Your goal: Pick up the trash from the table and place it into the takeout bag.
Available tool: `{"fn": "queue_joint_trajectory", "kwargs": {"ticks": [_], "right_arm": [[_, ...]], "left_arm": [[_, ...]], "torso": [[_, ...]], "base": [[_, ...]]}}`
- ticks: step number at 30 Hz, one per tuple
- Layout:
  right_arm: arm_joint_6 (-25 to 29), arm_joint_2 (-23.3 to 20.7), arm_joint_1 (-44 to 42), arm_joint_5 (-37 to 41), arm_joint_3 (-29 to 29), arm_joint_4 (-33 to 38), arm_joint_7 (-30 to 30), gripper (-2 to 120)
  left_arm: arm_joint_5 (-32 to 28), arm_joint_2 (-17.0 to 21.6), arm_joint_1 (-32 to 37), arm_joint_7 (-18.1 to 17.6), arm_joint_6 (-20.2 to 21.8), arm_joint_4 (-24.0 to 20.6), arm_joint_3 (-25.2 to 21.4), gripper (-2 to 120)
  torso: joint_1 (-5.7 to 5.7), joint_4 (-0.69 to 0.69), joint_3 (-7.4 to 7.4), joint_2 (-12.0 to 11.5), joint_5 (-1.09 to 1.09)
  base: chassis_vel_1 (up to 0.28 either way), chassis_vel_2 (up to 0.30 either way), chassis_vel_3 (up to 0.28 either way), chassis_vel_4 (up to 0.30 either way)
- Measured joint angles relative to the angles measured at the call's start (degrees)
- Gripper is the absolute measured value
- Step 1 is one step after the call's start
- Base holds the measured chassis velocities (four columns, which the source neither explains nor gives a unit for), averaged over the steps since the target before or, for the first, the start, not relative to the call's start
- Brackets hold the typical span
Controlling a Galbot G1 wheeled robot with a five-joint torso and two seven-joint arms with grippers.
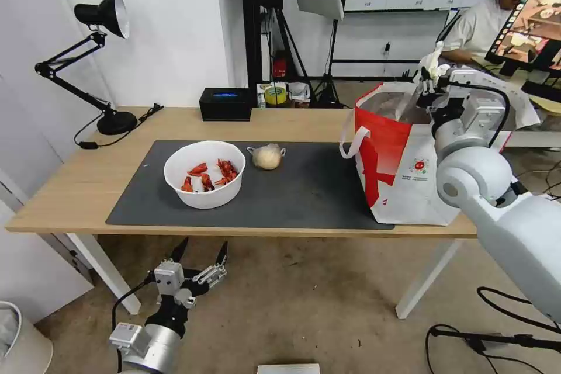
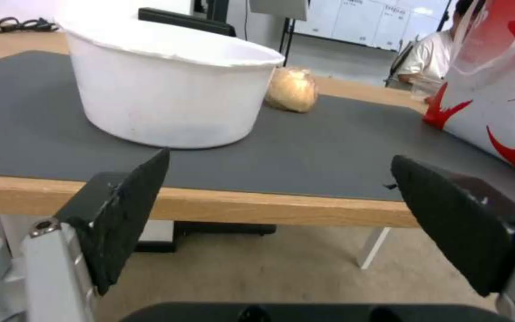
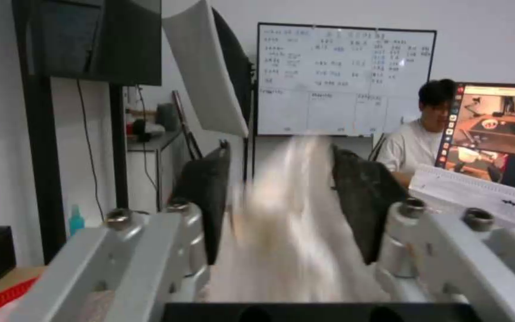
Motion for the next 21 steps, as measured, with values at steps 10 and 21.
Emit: {"fn": "queue_joint_trajectory", "kwargs": {"ticks": [10, 21], "right_arm": [[0.0, -0.2, -0.3, -0.2, 0.0, 0.4, -0.4, 84], [1.7, -1.4, -4.0, 6.4, -0.4, 9.6, -11.5, 100]], "left_arm": [[0.0, -0.1, -0.2, 0.0, 0.0, 0.3, 0.2, 100], [0.0, -0.2, -0.4, 0.0, 0.0, 0.1, -0.2, 100]], "torso": [[0.0, 0.0, 0.0, 0.0, 0.0], [0.0, 0.0, 0.0, 0.0, -0.01]], "base": [[0.0, 0.0, 0.0, 0.0], [0.0, 0.0, 0.0, 0.0]]}}
